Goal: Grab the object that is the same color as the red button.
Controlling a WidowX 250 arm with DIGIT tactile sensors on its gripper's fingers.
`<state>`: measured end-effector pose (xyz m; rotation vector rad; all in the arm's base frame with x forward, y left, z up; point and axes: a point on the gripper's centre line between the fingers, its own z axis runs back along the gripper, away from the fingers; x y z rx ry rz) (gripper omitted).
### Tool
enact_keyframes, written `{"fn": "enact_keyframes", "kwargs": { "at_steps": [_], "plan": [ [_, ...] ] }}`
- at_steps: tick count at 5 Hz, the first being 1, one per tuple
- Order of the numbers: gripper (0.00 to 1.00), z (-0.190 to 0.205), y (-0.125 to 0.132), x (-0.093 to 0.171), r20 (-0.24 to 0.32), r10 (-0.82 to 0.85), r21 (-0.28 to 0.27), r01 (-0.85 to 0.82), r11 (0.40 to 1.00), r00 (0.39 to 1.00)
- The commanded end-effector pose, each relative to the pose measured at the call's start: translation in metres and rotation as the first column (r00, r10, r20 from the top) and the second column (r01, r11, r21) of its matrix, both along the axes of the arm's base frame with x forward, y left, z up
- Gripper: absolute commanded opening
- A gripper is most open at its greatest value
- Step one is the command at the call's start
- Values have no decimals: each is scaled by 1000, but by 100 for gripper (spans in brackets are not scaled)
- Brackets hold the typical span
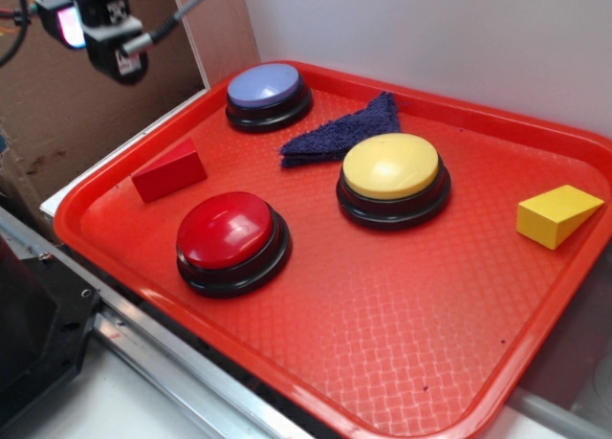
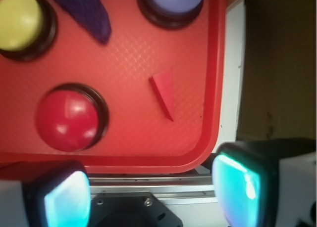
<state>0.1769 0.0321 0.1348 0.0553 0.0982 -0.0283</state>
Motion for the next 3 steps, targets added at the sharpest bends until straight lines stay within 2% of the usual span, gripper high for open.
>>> {"fn": "enact_keyframes", "kwargs": {
  "at_steps": [1, 2, 3],
  "plan": [
    [100, -51, 47, 10, -57, -33, -12, 32, 999, 998],
    [100, -64, 58, 17, -74, -31, -22, 29, 999, 997],
    [100, -82, 57, 20, -109, -49, -39, 45, 998, 993]
  ]
}}
